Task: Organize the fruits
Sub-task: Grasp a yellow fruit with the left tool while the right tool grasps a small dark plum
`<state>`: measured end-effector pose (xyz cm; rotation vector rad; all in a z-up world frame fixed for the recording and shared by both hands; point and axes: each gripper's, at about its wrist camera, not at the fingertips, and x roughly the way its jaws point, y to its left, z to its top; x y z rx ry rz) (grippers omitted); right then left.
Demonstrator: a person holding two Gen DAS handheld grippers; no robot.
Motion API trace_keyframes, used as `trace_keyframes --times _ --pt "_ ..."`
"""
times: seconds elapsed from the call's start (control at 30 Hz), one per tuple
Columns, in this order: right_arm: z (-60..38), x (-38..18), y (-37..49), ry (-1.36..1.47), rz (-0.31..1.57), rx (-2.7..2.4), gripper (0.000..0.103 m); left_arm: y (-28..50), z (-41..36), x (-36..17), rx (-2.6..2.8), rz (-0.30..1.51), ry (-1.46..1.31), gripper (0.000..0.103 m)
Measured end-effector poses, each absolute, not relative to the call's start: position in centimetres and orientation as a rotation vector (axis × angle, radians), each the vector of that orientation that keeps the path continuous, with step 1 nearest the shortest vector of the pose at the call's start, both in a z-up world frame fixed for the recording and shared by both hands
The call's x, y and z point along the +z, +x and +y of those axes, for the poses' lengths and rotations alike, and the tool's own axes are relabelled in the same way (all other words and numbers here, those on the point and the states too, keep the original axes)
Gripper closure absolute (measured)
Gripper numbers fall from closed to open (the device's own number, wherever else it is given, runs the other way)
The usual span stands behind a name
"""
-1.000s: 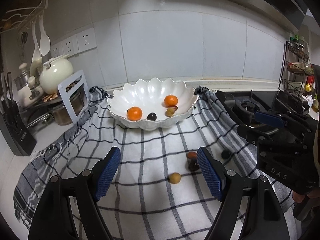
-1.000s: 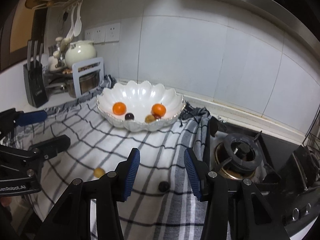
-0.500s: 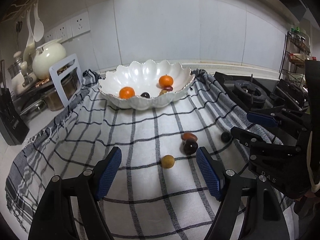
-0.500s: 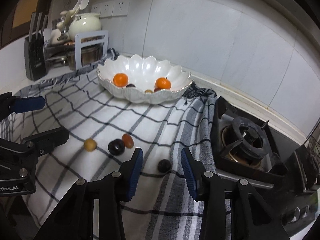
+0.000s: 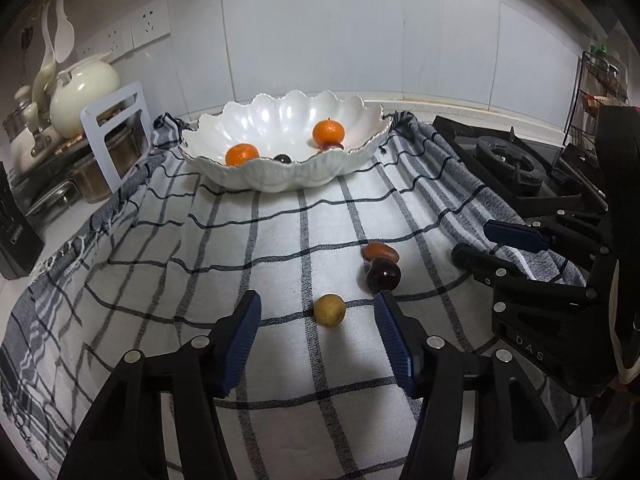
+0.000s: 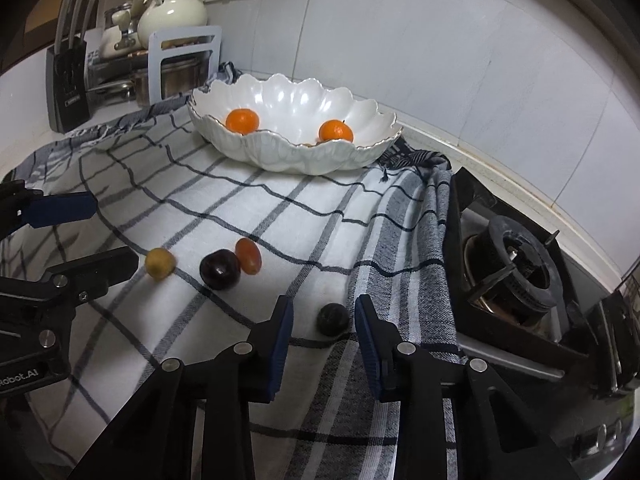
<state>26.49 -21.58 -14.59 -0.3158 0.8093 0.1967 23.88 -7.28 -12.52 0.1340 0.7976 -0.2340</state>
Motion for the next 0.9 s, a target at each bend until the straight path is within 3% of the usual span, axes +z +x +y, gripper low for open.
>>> trace_keyframes --times 0.9 --pt "-21.7 -17.2 28.4 -0.359 0.879 0.195 0.08 26.9 -8.0 -16.0 -0.262 0.91 0.092 0.074"
